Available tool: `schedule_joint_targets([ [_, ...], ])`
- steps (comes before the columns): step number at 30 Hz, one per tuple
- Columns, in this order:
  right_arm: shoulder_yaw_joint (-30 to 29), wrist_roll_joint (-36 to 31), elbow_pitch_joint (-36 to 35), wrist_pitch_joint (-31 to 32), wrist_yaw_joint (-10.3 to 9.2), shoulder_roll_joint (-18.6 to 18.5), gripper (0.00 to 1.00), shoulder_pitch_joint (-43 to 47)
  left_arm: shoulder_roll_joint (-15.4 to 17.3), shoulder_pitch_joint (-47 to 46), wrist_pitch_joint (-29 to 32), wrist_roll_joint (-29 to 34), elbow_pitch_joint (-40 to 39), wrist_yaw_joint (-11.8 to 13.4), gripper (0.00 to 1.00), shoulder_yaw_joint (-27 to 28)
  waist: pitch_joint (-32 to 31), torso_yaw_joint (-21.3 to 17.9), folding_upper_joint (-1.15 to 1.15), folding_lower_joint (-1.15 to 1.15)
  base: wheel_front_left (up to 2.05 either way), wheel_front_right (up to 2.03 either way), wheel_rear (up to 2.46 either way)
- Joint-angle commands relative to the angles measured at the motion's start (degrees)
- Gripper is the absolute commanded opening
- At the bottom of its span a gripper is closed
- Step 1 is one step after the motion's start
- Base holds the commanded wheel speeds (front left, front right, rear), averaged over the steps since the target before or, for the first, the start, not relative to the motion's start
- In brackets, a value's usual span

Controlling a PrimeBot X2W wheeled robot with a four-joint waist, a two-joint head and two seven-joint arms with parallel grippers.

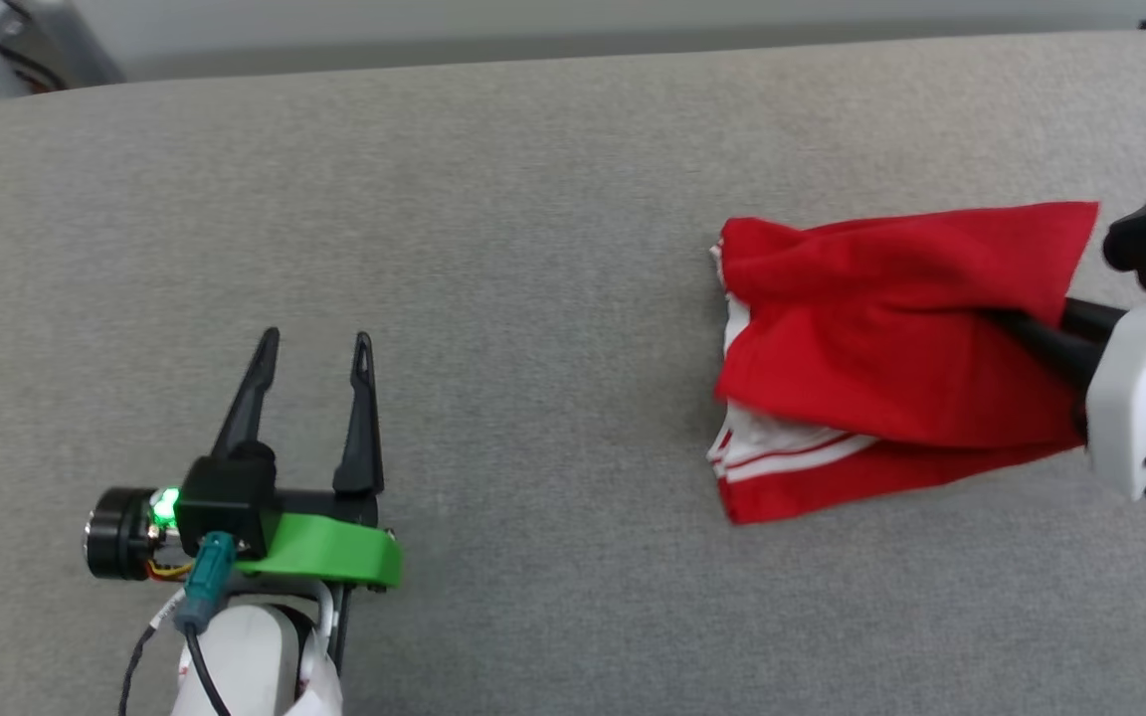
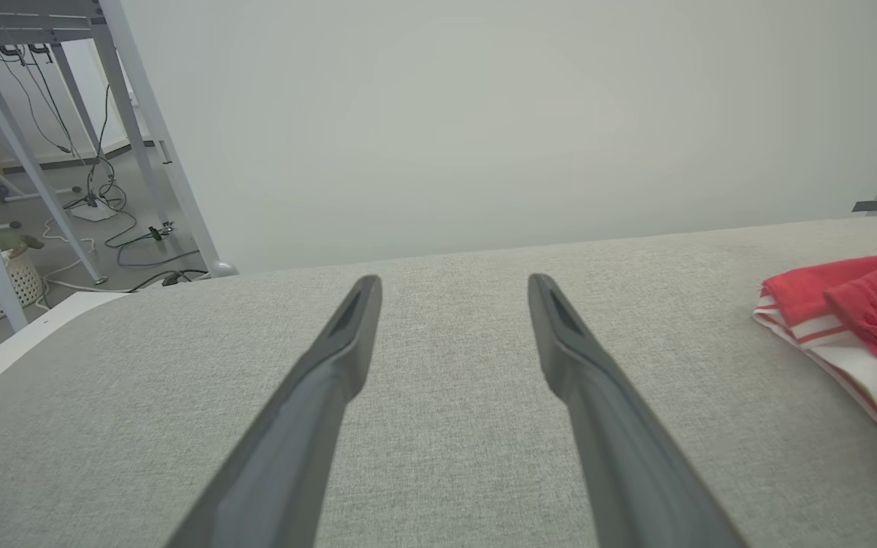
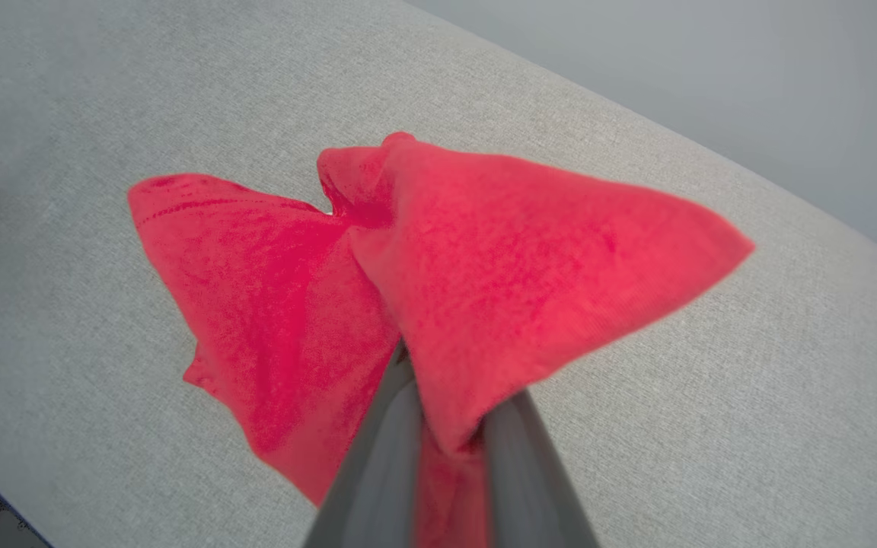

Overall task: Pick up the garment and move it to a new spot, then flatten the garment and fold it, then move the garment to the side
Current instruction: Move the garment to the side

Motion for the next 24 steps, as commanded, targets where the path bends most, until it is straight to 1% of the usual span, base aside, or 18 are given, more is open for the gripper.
schedule_joint_targets([
  [1, -0.87, -0.74, 0.60, 0.04, -0.05, -0.63, 0.00, -1.39, 0.83, -1.44, -0.33, 0.34, -0.57, -0.23, 1.00, 0.45, 4.65, -4.66, -0.01, 0.00, 0.00, 0.00, 0.00],
  [5, -2.18, -1.75, 3.90, 0.87, -0.05, -3.34, 0.00, -2.69, 1.66, -2.95, -0.33, 0.78, -2.20, -0.13, 1.00, 0.93, 8.27, -6.33, -0.01, 0.00, 0.00, 0.00, 0.00],
  [7, -3.25, -2.28, 6.35, 0.61, -0.05, -4.78, 0.00, -3.62, 2.14, -3.80, -0.33, 1.06, -2.93, -0.27, 1.00, 0.89, 10.18, -6.55, -0.01, 0.00, 0.00, 0.00, 0.00],
  [12, -5.71, -4.50, 13.15, 0.11, -0.05, -8.29, 0.00, -5.55, 3.41, -6.58, -0.33, 1.49, -3.95, -0.95, 1.00, 0.53, 14.45, -6.01, -0.01, 0.00, 0.00, 0.00, 0.00],
  [15, -7.30, -7.25, 17.65, -0.60, -0.05, -10.89, 0.00, -6.88, 3.98, -8.57, -0.33, 1.44, -4.55, -1.25, 1.00, 0.50, 17.08, -5.26, -0.01, 0.00, 0.00, 0.00, 0.00],
  [17, -8.63, -9.12, 20.48, -1.11, -0.05, -11.79, 0.00, -7.95, 4.22, -9.53, -0.33, 1.39, -5.06, -1.19, 1.00, 0.67, 18.58, -4.91, -0.01, 0.00, 0.00, 0.00, 0.00],
  [24, -14.30, -13.48, 29.24, -2.86, -0.05, -11.61, 0.00, -12.04, 4.90, -11.23, -0.33, 1.30, -6.72, -0.89, 1.00, 1.13, 22.36, -4.03, -0.01, 0.00, 0.00, 0.00, 0.00],
])
